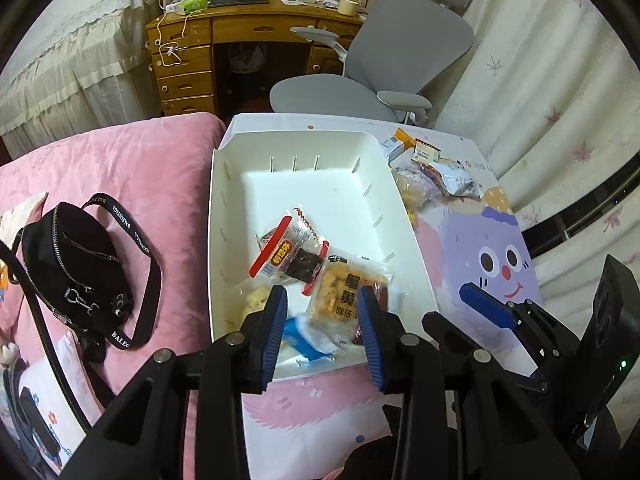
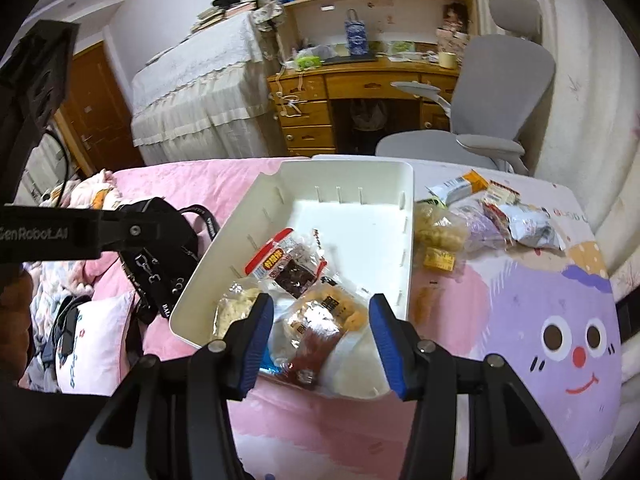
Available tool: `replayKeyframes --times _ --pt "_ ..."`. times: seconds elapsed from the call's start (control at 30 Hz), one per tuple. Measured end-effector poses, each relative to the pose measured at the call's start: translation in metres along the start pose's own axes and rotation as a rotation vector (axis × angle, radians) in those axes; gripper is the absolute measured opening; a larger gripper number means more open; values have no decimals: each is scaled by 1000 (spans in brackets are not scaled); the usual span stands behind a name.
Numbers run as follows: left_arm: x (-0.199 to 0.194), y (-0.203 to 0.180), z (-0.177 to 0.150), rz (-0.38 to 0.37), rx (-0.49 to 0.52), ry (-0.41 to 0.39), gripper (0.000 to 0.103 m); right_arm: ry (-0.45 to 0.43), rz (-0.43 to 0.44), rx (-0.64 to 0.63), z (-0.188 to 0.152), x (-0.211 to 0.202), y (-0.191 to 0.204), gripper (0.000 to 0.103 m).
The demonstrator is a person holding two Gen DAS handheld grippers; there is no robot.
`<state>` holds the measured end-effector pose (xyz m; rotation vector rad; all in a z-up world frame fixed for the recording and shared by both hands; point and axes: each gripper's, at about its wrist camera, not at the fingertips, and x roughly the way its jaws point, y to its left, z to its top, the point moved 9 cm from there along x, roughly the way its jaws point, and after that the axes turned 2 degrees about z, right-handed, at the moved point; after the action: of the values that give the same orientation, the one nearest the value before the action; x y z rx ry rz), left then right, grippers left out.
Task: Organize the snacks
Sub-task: 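Carry the dark candy pack into the tray while the right carries the snowflake wrapper, then withdraw both grippers from the tray back over the snack pile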
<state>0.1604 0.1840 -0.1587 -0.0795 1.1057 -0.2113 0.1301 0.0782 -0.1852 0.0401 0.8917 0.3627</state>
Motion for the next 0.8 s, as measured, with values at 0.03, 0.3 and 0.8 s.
replayKeyframes --times 0.03,0.3,0.8 --pt "1 0 -1 -3 6 3 35 4 0 9 -2 0 -1 52" --pt "7 -15 -3 -40 45 23 42 31 -30 95 -14 -4 -15 61" --pt "29 -78 -2 -88 109 62 63 106 -88 228 -49 -29 -68 63"
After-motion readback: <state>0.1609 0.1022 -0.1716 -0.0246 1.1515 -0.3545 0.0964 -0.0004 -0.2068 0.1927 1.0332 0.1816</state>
